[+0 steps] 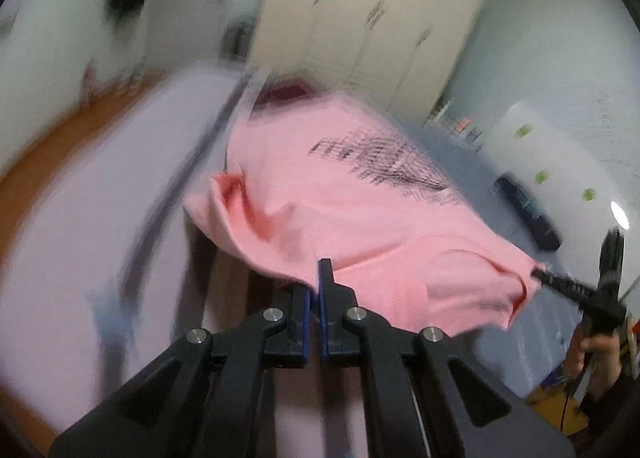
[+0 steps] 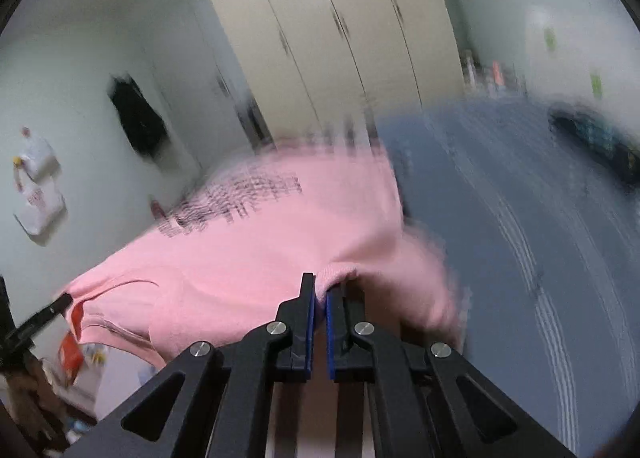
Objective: Fold clothes
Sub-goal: 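Lower the pink T-shirt flat onto the bed and open both grippers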
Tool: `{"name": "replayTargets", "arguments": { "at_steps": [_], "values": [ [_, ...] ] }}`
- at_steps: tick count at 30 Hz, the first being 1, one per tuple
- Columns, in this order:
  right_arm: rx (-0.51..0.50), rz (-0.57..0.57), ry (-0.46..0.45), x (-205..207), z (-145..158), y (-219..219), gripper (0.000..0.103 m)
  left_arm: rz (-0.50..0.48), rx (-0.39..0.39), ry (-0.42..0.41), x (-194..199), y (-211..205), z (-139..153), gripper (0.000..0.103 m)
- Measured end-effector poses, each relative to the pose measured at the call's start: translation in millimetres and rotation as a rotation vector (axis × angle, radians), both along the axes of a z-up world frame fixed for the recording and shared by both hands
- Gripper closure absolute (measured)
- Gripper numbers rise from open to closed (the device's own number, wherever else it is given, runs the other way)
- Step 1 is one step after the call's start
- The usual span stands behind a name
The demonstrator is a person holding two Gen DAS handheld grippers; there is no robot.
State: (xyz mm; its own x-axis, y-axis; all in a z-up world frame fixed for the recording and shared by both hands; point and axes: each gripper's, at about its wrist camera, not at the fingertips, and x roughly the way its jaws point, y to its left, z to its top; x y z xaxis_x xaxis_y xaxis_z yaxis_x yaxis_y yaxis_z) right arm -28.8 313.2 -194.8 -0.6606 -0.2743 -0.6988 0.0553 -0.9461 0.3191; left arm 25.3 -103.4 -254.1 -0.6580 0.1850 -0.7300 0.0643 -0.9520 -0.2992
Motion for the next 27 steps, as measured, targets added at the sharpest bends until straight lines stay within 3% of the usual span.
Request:
{"name": "replayTargets", "arguments": {
  "at_steps": [3,5,8,22,25,27],
  "values": [
    [0.007,-0.022,-0.265,31.0,-129.0,-7.5,0.099,0.049,0.020,-0.178,27.7,-7.8,-99.0,0.101],
    [0.033,-0.026,-0.317,46.1,-168.8,-12.4,0.099,0.068,0.007,-0.241,41.5,-8.7,-137.7,0.101],
    [0.079,-0.028,-0.342,66.6,-209.9,-19.0,0.099,0.071,0.014,-0.250,55.4,-6.7,-155.9,0.101],
    [0.104,0.000,-0.324,94.7,-191.7,-24.1,0.099,0.073,0.048,-0.252,67.4,-18.3,-140.8,0.100],
    [0.130,0.008,-0.334,93.8,-186.3,-24.1,0.094,0.091,0.041,-0.255,59.3,-30.9,-129.7,0.089],
    [0.158,-0.003,-0.350,100.6,-176.3,-19.7,0.085,0.121,0.025,-0.233,64.1,-40.7,-115.8,0.079]
  ]
}}
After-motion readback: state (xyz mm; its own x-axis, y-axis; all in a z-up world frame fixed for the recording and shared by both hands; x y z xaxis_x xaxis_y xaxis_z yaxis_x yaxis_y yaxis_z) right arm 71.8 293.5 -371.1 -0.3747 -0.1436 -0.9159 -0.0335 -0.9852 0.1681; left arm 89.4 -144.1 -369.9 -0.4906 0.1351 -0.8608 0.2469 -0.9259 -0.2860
